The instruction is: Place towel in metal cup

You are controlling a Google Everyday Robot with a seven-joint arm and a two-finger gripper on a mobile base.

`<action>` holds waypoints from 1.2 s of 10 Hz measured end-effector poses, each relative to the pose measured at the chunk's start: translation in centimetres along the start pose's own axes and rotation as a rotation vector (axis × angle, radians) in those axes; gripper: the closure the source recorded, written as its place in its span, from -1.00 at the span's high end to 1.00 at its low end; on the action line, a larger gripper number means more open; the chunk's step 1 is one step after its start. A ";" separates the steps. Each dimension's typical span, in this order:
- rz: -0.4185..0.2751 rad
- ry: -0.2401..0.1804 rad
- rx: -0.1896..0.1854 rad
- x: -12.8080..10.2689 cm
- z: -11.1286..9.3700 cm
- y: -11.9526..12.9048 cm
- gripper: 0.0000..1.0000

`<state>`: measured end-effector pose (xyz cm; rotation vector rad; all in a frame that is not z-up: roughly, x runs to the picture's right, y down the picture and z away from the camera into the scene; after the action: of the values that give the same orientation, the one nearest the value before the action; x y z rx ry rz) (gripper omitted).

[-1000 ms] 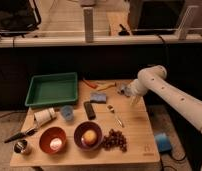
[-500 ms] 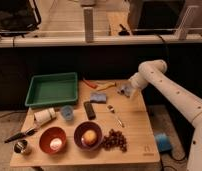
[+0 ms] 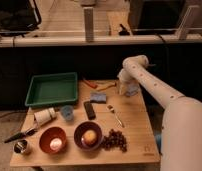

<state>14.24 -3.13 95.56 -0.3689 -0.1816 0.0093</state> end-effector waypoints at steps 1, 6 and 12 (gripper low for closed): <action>0.010 0.003 -0.016 0.5 1.1 0.3 0.60; 0.067 -0.018 -0.087 2.6 4.1 2.2 0.42; 0.098 -0.025 -0.088 3.7 3.9 3.7 -0.77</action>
<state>17.27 1.87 98.49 -0.4658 -0.1890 0.1025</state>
